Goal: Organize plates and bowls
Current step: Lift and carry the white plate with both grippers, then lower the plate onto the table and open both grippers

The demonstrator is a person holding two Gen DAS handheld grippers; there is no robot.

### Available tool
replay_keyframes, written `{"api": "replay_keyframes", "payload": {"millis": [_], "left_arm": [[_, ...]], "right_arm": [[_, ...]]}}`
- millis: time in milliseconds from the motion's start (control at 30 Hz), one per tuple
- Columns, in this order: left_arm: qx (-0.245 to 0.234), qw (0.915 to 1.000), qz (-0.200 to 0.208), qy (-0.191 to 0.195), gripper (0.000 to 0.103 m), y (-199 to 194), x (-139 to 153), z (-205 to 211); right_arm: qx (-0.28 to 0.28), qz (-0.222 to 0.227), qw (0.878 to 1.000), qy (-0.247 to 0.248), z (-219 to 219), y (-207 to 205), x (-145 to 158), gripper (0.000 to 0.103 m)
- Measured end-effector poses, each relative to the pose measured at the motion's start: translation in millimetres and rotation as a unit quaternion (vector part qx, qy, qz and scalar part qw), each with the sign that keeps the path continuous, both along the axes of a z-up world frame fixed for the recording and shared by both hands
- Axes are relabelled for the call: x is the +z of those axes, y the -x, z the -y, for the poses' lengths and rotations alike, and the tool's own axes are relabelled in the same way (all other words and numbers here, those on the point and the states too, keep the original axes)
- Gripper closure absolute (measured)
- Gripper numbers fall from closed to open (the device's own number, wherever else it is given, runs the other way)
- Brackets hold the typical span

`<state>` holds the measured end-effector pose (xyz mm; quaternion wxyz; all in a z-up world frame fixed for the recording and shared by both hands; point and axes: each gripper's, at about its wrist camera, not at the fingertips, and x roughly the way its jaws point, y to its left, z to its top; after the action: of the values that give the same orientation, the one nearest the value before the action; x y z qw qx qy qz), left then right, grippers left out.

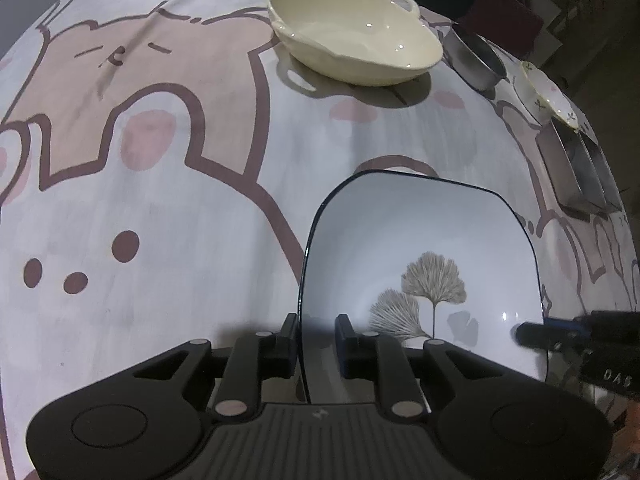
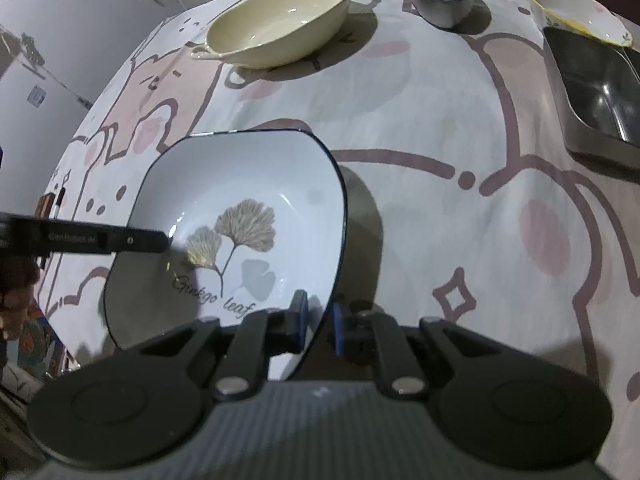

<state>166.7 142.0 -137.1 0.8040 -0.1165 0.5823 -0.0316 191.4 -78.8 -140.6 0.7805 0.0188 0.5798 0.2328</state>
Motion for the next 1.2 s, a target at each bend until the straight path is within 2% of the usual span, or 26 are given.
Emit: {"api": "replay_keyframes", "payload": {"millis": [67,167,267,333,367,433,500,600,633,700,767,833,1033,1200], "left_arm": [[-0.001,1.0,0.003,0.002,0.078,2.2,2.4,-0.8],[-0.008,0.9999,0.008,0.0,0.075,6.9,6.4,0.4],[-0.015,0.9998,0.013,0.003,0.065,12.4,11.9,2.6],[-0.021,0.9996,0.019,0.004,0.057,17.1,16.9,5.9],[-0.025,0.9994,0.023,0.004,0.051,19.6,20.1,7.6],[-0.03,0.999,0.033,0.003,0.038,23.9,26.9,10.6],[-0.034,0.9982,0.049,0.0,0.02,28.8,34.8,14.0],[-0.037,0.9963,0.077,-0.01,0.008,35.5,46.9,18.0],[-0.035,0.9959,0.083,-0.013,0.006,36.7,50.0,18.6],[-0.028,0.9953,0.09,-0.02,0.002,38.2,55.9,19.1],[-0.019,0.9948,0.098,-0.023,0.0,39.3,61.1,18.2],[-0.009,0.9939,0.108,-0.02,0.0,38.9,67.4,16.2],[0.021,0.987,0.157,-0.028,0.0,29.8,90.5,15.4],[0.038,0.9807,0.19,-0.023,0.0,12.5,105.9,20.3]], "right_arm": [[-0.003,0.006,1.0,-0.002,2.0,1.0,3.7,0.085],[-0.012,0.014,1.0,-0.006,9.3,3.0,9.2,0.077],[-0.024,0.015,1.0,-0.01,17.7,6.5,12.7,0.069],[-0.029,0.019,0.999,-0.011,23.2,10.1,15.5,0.058],[-0.03,0.024,0.999,-0.01,25.3,12.6,17.7,0.056],[-0.03,0.035,0.999,-0.007,28.7,18.0,23.3,0.044],[-0.031,0.05,0.998,-0.003,32.4,24.4,29.4,0.036],[-0.032,0.073,0.997,-0.004,38.8,33.1,40.1,0.024],[-0.032,0.083,0.996,-0.003,40.5,35.9,44.1,0.017],[-0.032,0.104,0.994,-0.003,43.6,40.4,52.8,0.012],[-0.031,0.132,0.991,-0.005,46.7,45.6,63.3,0.01],[-0.033,0.159,0.987,-0.008,49.1,49.7,73.5,0.0],[-0.054,0.226,0.972,-0.024,54.6,49.6,102.1,0.0],[-0.062,0.249,0.966,-0.028,49.3,32.8,114.5,0.0]]}}
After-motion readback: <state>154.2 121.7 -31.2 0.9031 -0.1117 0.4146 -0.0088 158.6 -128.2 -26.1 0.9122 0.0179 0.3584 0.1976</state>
